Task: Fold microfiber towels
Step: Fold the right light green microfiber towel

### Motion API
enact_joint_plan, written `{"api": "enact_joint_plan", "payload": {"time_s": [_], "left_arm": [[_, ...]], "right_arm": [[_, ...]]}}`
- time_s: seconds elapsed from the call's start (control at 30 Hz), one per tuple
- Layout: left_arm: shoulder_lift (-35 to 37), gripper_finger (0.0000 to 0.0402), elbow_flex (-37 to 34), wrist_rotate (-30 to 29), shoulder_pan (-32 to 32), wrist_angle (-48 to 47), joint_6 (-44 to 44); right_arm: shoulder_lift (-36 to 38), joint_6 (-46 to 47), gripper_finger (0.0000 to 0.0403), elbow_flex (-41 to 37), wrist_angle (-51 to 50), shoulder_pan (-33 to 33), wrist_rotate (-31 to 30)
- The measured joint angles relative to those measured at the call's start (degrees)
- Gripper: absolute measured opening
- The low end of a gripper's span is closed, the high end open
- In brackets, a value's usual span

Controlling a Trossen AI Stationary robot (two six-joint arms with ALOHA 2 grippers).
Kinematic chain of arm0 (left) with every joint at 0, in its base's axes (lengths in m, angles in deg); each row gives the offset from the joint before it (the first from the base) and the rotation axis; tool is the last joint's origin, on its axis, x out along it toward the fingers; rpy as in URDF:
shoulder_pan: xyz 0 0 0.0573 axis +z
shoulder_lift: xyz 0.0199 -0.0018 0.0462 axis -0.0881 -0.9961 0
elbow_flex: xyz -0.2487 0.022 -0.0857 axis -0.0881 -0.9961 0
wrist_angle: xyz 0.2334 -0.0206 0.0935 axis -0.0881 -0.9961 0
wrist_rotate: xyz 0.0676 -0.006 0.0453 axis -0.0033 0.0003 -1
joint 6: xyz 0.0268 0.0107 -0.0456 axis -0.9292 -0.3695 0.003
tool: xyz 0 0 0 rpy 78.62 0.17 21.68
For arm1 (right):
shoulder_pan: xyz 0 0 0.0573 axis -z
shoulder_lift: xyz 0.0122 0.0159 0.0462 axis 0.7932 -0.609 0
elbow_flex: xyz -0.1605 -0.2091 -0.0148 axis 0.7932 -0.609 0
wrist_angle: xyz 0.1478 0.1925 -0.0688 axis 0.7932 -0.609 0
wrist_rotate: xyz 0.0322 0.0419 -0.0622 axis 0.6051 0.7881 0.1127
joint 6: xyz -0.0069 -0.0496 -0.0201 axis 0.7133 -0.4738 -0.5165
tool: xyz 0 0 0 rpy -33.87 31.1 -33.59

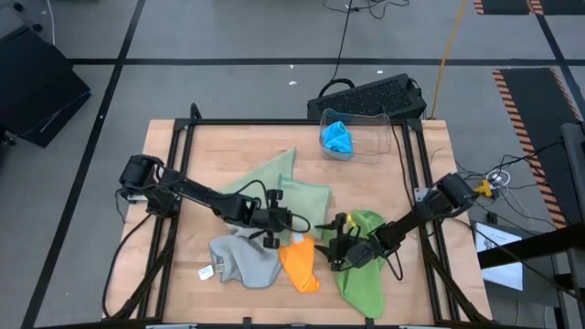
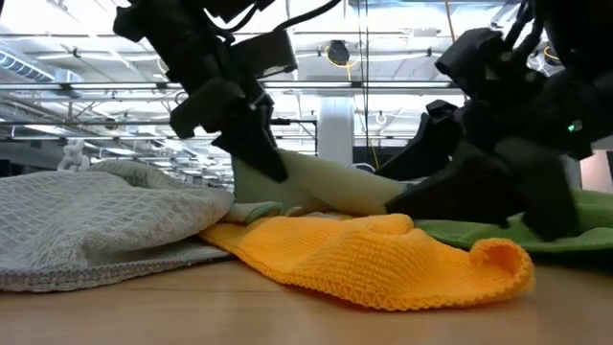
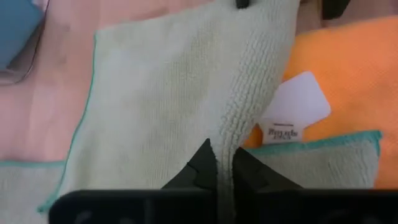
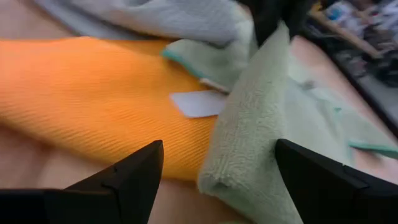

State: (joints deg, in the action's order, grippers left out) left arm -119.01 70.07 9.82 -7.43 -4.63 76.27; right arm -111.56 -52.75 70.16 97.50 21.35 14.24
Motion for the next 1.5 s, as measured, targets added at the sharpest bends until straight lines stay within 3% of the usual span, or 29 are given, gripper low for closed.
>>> {"api": "enact_joint_plan", "payload": {"time_s": [0.2, 0.33, 0.43, 0.67, 0.73, 0.8, 0.97, 1.03, 1.17, 1.23, 1.3, 1.5], "left_arm": [[2.0, 0.0009, 0.0, 5.1, 1.9, -0.8, 0.5], [1.9, 0.0015, 0.0, 6.8, 2.9, -0.7, 0.7], [1.9, 0.0023, 0.0, 7.9, 3.5, -0.6, 1.3], [1.9, 0.0007, 0.0, 8.0, 3.5, -0.7, 1.1], [1.9, 0.0014, 0.0, 7.9, 3.4, -0.7, 1.3], [1.9, 0.0042, 0.0, 6.3, 2.8, -0.8, 1.3], [1.9, 0.0157, 0.0, -2.0, -0.2, -1.0, 1.0], [1.9, 0.0198, 0.0, -2.7, -1.3, -1.9, 1.1], [1.9, 0.0239, 0.0, -3.0, -3.0, -3.4, 2.8], [1.9, 0.0229, 0.0, -3.8, -3.8, -4.1, 3.4], [1.9, 0.0194, 0.0, -5.0, -4.4, -4.3, 3.0], [2.7, 0.0023, 0.0, -1.9, -4.3, -4.0, -0.4]], "right_arm": [[-3.0, -2.0, 0.0281, 0.6, 3.4, 0.4, -5.2], [-4.2, -4.1, 0.0248, 0.6, 8.0, 1.3, -5.2], [-4.1, -3.8, 0.0198, 0.8, 9.2, 2.1, -5.1], [-3.9, -2.0, 0.0037, 0.8, 8.4, 2.8, -4.8], [-3.6, -1.2, 0.0013, 0.7, 8.3, 2.8, -4.9], [-2.8, 0.1, 0.0015, 0.7, 8.2, 3.0, -4.8], [-0.2, 2.7, 0.0024, 0.7, 7.9, 3.9, -3.8], [1.1, 3.3, 0.0016, 0.7, 6.9, 4.2, -3.3], [3.4, 4.3, 0.0008, 0.7, 3.7, 4.5, -1.1], [4.3, 5.6, 0.0010, 0.7, 2.7, 4.8, 0.7], [5.3, 6.9, 0.0014, 0.7, 1.5, 5.0, 2.7], [7.8, 11.4, 0.0016, 0.6, -0.5, 5.7, 9.6]]}}
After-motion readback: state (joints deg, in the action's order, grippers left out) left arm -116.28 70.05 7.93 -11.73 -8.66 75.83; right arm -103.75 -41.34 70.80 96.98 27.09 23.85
